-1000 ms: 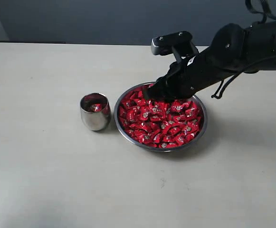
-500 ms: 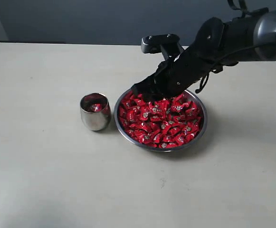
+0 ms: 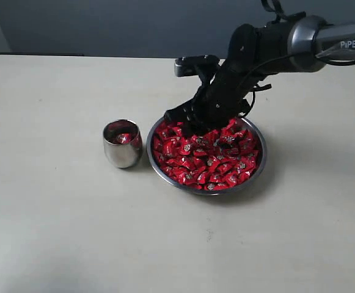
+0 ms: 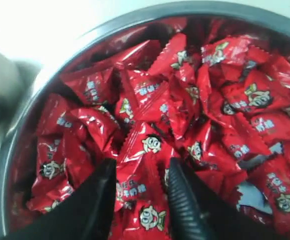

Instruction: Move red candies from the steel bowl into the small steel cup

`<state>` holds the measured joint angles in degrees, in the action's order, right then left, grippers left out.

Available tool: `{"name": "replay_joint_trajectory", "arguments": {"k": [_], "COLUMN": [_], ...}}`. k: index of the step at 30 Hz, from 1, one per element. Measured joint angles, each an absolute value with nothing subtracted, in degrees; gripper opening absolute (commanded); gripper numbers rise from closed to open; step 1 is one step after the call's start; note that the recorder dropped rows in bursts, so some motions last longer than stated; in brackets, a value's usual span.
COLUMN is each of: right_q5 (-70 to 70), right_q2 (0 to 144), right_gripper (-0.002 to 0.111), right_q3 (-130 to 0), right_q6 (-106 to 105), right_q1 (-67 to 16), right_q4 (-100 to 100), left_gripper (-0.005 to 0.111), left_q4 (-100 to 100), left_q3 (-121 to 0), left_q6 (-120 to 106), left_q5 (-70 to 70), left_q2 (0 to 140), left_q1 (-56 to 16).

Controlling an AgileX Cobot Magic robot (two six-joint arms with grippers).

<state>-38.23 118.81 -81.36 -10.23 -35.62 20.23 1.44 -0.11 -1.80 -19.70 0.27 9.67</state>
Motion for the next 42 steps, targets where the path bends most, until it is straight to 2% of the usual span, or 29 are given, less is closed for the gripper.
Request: {"name": "replay_joint_trajectory", "arguments": {"k": [4, 11, 26, 42], "right_q5": [-41.12, -49.44, -48.88, -43.61], "right_q2": [118.93, 118.93, 118.93, 119.21], "right_gripper": [0.035, 0.035, 0.035, 0.035], "right_q3": [-84.34, -84.52, -84.52, -91.47], "right_q6": [3.06, 4.47, 8.91, 22.21], "right_q1": [-35.62, -35.62, -35.62, -38.96], "right_q4": [18.49, 18.64, 30.98, 26.86], "left_gripper": [0.0, 0.0, 0.0, 0.0], "left_q4": [1.44, 1.44, 1.44, 1.44], "left_q3": [-0.11, -0.11, -0.11, -0.11], "left_q6": [-1.8, -1.8, -1.8, -1.8], "left_q5": [-19.7, -19.7, -19.7, -19.7], "left_q2": [0.27, 0.27, 0.27, 0.27], "left_q1": [9.67, 9.67, 9.67, 9.67]}}
